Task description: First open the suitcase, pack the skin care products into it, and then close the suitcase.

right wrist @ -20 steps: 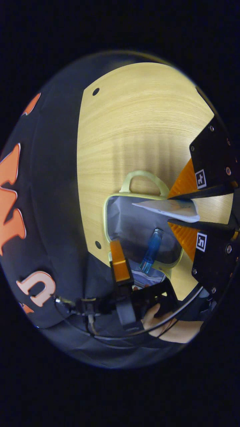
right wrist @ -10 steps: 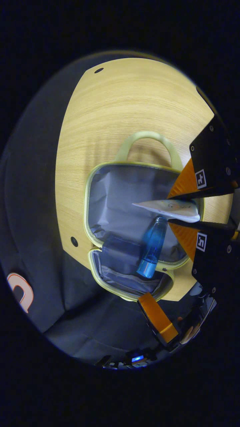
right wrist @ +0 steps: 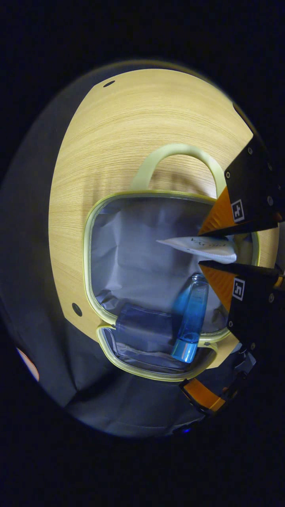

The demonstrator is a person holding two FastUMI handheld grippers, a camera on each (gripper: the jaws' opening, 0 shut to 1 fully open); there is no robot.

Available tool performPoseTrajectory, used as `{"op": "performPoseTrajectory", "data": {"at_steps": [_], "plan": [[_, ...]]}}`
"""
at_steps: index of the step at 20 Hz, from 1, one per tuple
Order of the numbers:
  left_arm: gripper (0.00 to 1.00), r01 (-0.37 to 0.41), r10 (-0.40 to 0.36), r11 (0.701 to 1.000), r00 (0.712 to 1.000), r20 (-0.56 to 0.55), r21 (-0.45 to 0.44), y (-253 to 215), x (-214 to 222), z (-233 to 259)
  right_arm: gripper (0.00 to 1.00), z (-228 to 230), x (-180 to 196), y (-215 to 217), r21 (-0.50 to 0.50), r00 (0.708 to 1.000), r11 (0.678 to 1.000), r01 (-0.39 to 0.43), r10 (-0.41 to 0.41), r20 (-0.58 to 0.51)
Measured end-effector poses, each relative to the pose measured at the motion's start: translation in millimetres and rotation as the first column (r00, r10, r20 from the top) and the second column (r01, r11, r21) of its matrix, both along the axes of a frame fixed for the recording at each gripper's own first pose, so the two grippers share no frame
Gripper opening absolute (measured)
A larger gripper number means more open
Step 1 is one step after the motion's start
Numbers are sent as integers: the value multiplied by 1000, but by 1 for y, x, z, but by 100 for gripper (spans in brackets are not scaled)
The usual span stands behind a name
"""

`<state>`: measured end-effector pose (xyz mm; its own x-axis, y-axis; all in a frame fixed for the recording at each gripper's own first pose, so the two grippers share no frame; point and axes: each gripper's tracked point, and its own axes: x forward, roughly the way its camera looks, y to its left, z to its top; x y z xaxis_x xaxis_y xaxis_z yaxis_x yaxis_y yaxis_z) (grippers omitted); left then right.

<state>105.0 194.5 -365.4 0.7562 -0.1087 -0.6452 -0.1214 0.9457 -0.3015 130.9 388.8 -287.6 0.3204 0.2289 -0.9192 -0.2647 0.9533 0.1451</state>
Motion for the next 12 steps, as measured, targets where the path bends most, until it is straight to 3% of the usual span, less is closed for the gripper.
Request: {"op": "performPoseTrajectory", "data": {"at_steps": [2,3,4,5,12], "plan": [[98,-6,6,1000,1000,-4,-13,3,-1,-1,46,5,0,5,29,1000,1000,-1,1,5],[97,-11,11,1000,1000,-6,-19,5,-2,-1,70,7,0,11,52,1000,999,-5,4,10],[98,-19,19,1000,1000,-8,-22,8,-3,-1,85,14,-2,14,71,1000,997,-13,11,21],[98,-26,26,999,1000,-8,-25,12,-3,-1,94,19,0,14,82,999,996,-19,16,45],[98,-101,105,992,993,59,-77,74,3,22,96,81,-6,-2,123,958,986,-109,72,277]]}}
